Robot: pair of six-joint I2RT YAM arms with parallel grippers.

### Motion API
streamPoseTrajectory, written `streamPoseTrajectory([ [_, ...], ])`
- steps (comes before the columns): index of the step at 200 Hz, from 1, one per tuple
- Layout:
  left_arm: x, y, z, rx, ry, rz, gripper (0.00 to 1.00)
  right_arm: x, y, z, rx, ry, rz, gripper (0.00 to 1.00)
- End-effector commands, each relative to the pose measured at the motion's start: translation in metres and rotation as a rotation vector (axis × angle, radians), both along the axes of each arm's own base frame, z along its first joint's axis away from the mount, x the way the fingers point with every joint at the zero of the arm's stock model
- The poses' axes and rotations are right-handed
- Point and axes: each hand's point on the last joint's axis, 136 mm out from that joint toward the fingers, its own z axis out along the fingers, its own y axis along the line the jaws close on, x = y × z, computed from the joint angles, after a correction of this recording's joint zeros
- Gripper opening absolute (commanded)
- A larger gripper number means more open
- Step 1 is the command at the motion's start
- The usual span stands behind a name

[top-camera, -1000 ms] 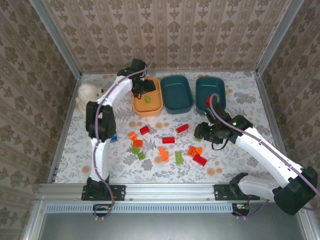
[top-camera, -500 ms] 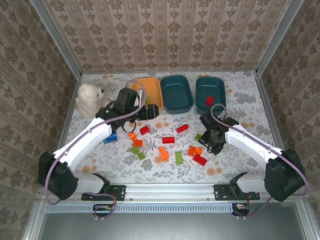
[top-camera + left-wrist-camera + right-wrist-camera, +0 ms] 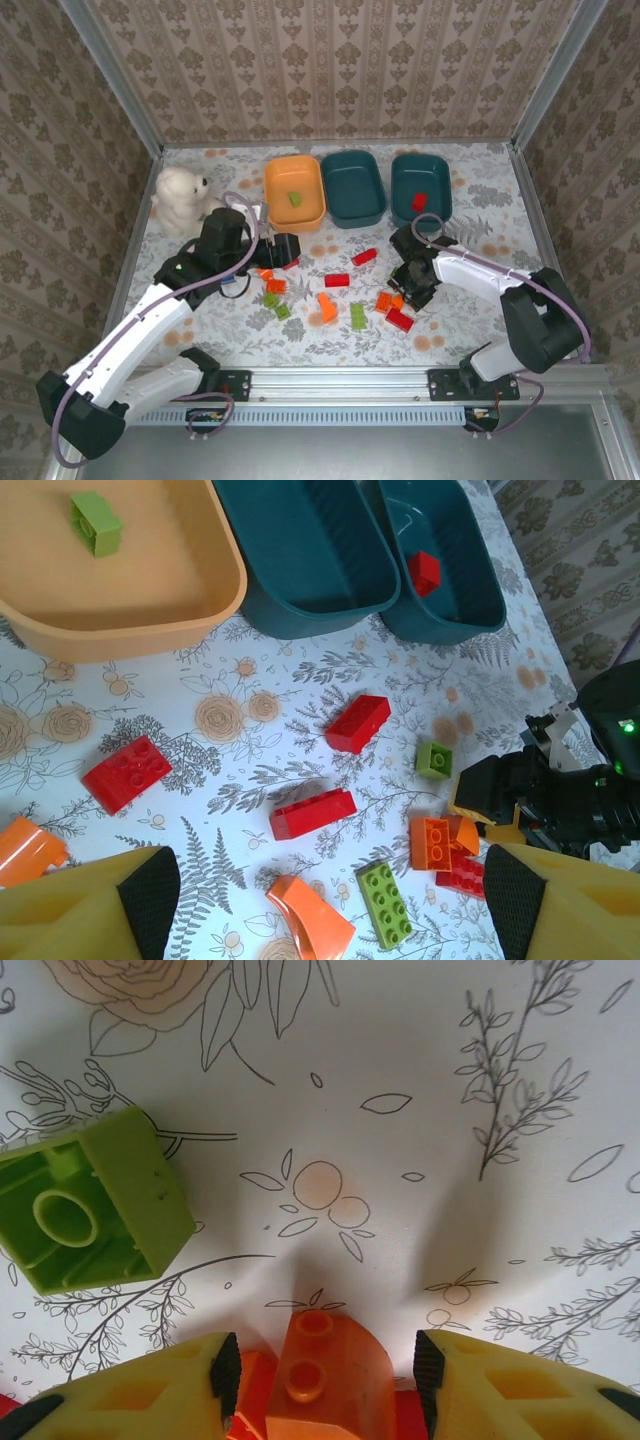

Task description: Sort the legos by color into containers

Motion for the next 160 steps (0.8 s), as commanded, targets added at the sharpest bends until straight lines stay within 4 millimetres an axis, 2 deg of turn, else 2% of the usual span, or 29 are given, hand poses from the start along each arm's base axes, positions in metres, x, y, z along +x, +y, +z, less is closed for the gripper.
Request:
streamPoseTrajectory([
  [1, 0.002, 0.0, 0.0, 0.009, 0.008, 0.007, 0.83, -0.008, 0.008, -0.005, 0.019, 0.042, 0.006, 0.52],
  [41, 0.003, -0.001, -0.003, 0.016, 0.007, -0.002, 0.83, -0.024, 0.015, -0.01, 0.025, 0.081, 0.018, 0.52],
  [70, 0.004, -0.004, -0.007, 0.008, 0.02, -0.003, 0.83, -0.026, 0.016, -0.013, 0.026, 0.085, 0.019, 0.51],
  [118, 0.004, -0.007, -0.007, -0.006, 0.028, -0.01, 0.83, -0.021, 0.015, -0.012, 0.011, 0.066, 0.028, 0.36],
  [141, 0.0, -0.009, -0.002, -0.028, 0.024, -0.026, 0.83, -0.015, 0.013, 0.004, -0.004, 0.031, 0.057, 0.3],
  [160, -0.001, -0.012, 0.009, -0.066, 0.015, -0.033, 0.83, -0.002, 0.01, 0.035, -0.035, -0.057, 0.115, 0.28],
])
